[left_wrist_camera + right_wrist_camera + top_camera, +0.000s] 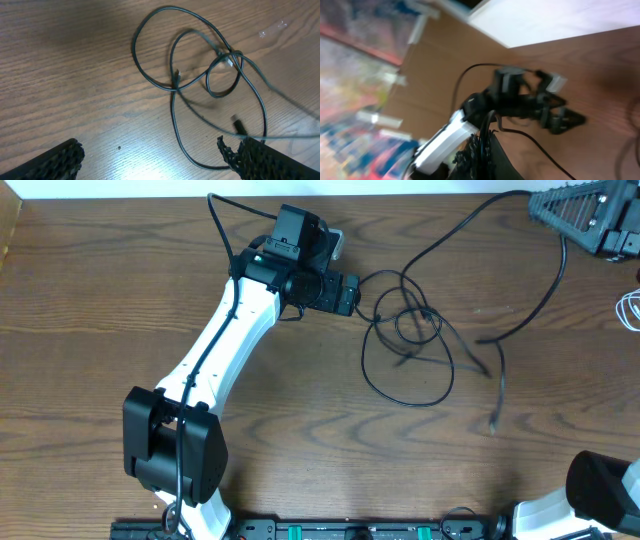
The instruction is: Untangle cables
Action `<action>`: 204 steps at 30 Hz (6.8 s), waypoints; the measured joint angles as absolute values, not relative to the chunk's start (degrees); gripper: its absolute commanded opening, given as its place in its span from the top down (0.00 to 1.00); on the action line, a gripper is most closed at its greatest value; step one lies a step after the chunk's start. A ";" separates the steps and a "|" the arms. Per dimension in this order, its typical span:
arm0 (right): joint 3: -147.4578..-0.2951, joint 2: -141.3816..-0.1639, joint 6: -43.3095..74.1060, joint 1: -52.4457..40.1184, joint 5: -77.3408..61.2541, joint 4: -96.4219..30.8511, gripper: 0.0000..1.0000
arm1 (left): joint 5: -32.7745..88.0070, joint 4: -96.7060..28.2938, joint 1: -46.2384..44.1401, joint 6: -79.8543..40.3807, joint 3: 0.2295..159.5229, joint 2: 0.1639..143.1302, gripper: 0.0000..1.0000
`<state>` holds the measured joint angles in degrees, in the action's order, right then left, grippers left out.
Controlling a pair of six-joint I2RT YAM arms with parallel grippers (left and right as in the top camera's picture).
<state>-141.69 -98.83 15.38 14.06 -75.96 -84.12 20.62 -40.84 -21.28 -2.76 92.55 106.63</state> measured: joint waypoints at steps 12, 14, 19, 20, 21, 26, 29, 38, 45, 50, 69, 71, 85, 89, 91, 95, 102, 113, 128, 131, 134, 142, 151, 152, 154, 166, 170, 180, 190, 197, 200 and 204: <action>-141.71 -94.28 22.65 20.43 -83.40 -65.43 0.99 | 19.11 -40.95 -21.26 -2.74 92.53 106.63 0.01; -141.73 -93.19 23.97 21.74 -83.81 -65.06 0.99 | 19.09 -40.88 -21.26 -2.76 92.53 106.63 0.01; -142.50 -91.31 21.21 21.58 -80.03 -80.60 0.99 | 18.90 -40.73 -21.26 -2.74 92.53 106.63 0.01; -142.45 -91.15 19.42 20.97 -76.58 -86.24 0.99 | 18.98 -40.84 -21.26 -2.76 92.53 106.63 0.01; -142.43 -91.15 18.15 20.18 -73.93 -89.32 0.99 | 18.85 -40.77 -21.26 -2.76 92.53 106.63 0.01; -141.93 -92.20 10.87 12.58 -60.66 -97.01 0.99 | 18.92 -40.60 -21.26 -2.74 92.55 106.63 0.01; -141.56 -92.55 8.82 7.49 -55.81 -97.12 0.99 | 18.92 -40.47 -21.26 -2.76 92.53 106.63 0.01; -141.56 -92.60 4.95 2.35 -55.24 -96.33 0.99 | 18.92 -40.47 -21.26 -2.74 92.53 106.63 0.01; -141.58 -92.58 2.22 2.83 -73.23 -92.68 0.99 | 18.94 -40.49 -21.26 -2.76 92.53 106.63 0.01; -141.58 -92.31 4.54 3.86 -82.17 -86.67 0.99 | 18.92 -40.51 -21.26 -2.74 92.55 106.63 0.01; -141.69 -89.60 47.18 20.78 -88.68 -34.11 0.99 | 34.85 -43.99 -21.21 3.11 92.53 106.63 0.02; -141.62 -89.65 48.25 22.76 -88.68 -34.44 0.99 | 37.93 -44.49 -21.12 3.79 92.53 106.63 0.02; -141.62 -89.62 49.69 24.53 -88.68 -34.46 0.99 | 43.03 -42.22 -25.96 -0.32 92.53 106.76 0.12; -141.62 -89.62 49.69 24.53 -88.68 -34.48 0.99 | 42.41 -38.57 -30.28 -2.70 92.55 108.92 0.33; -141.62 -89.62 49.69 24.53 -88.68 -34.46 0.99 | 40.80 -37.41 -31.88 -4.64 92.55 111.00 0.34; -141.62 -89.62 49.71 24.53 -88.68 -34.46 0.99 | 38.61 -33.95 -34.30 -7.44 92.53 116.53 0.35; -141.62 -89.62 50.04 24.53 -88.68 -34.48 0.99 | 35.03 -13.65 -34.87 -11.57 92.23 120.42 0.33; -141.62 -89.62 49.12 24.53 -88.68 -35.14 0.99 | 23.66 3.77 -24.32 -24.18 92.29 118.91 0.27; -141.56 -90.11 46.02 24.53 -88.71 -37.47 0.99 | 45.12 -21.39 -27.05 -14.41 92.49 118.48 0.15; -141.56 -90.21 46.00 24.53 -88.71 -37.47 0.99 | 44.64 -22.70 -28.40 -12.97 92.49 118.48 0.10; -141.56 -90.26 46.00 24.53 -88.71 -37.82 0.99 | 42.44 -22.65 -29.43 -13.74 92.49 118.45 0.07; -141.56 -90.26 45.74 24.53 -88.73 -38.57 0.99 | 37.76 -18.44 -31.92 -20.53 92.49 118.45 0.01; -141.56 -90.26 45.54 24.53 -88.71 -38.76 0.99 | 37.06 -12.93 -35.55 -22.79 92.49 118.39 0.02; -141.56 -90.26 45.54 24.53 -88.73 -38.79 0.99 | 37.08 -13.02 -35.79 -22.94 92.49 118.39 0.02; -141.56 -90.26 45.54 24.53 -88.71 -38.79 0.99 | 37.12 -13.80 -36.14 -23.73 92.49 118.39 0.01; -141.56 -90.26 44.82 24.53 -88.73 -39.31 0.99 | 37.12 -16.05 -36.45 -31.46 92.49 118.39 0.43; -141.56 -90.28 44.49 24.53 -88.73 -39.59 0.99 | 36.97 -12.88 -36.45 -32.97 92.49 118.39 0.89; -141.56 -90.28 44.49 24.53 -88.73 -39.64 0.99 | 28.82 -12.38 -31.31 -33.45 92.49 118.39 0.93; -141.56 -90.28 44.47 24.53 -88.73 -39.64 0.99 | 11.81 -26.65 -14.35 -31.55 92.55 118.26 0.93; -141.56 -90.52 42.87 26.35 -88.73 -39.62 0.99 | 8.51 -35.00 -8.36 -27.00 92.53 118.26 0.92; -141.58 -91.57 42.50 29.26 -88.64 -39.59 0.98 | 7.92 -37.82 -7.09 -24.86 92.53 118.26 0.93; -141.58 -94.98 42.24 31.94 -87.05 -39.59 0.98 | 7.53 -39.55 -7.25 -22.48 92.53 118.26 0.93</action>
